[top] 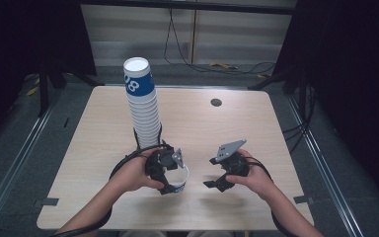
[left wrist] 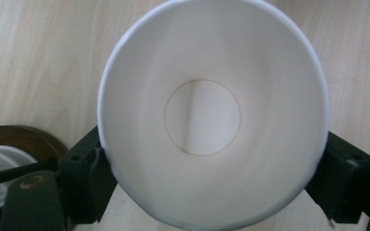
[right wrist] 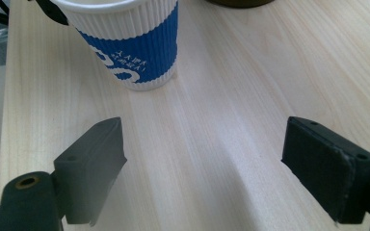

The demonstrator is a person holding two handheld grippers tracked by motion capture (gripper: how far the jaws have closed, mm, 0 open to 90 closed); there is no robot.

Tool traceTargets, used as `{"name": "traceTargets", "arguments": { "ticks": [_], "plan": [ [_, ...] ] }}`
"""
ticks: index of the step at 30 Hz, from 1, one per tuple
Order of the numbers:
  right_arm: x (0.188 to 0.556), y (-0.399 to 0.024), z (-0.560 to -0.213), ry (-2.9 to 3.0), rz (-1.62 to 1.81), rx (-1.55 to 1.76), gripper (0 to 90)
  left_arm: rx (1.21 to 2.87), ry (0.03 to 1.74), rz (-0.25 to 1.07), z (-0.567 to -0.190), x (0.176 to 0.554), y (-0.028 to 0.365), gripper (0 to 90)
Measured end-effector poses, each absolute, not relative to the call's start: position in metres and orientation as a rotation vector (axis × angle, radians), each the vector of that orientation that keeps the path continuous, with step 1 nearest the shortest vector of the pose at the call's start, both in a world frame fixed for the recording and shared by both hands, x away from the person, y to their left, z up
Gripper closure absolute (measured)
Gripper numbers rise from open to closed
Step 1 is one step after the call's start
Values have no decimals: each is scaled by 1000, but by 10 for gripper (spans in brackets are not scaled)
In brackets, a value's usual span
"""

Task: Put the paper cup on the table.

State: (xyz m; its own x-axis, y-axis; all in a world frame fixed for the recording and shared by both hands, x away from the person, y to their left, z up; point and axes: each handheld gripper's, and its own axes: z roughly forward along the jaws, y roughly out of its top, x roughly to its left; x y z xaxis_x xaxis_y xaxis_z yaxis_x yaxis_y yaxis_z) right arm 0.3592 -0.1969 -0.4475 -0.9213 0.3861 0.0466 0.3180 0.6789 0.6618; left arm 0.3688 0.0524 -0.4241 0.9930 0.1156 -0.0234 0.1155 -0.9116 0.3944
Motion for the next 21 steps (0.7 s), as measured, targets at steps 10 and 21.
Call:
{"name": "traceTargets", "arguments": {
  "ticks": [10, 21],
  "plan": [
    [357, -201, -450, 2788, 1070, 607, 141, 2670, 229, -46, -434, 368, 74, 176],
    [354, -203, -455, 2778, 1069, 623, 141, 2615, 269, -42, -444, 366, 105, 176]
  ]
}}
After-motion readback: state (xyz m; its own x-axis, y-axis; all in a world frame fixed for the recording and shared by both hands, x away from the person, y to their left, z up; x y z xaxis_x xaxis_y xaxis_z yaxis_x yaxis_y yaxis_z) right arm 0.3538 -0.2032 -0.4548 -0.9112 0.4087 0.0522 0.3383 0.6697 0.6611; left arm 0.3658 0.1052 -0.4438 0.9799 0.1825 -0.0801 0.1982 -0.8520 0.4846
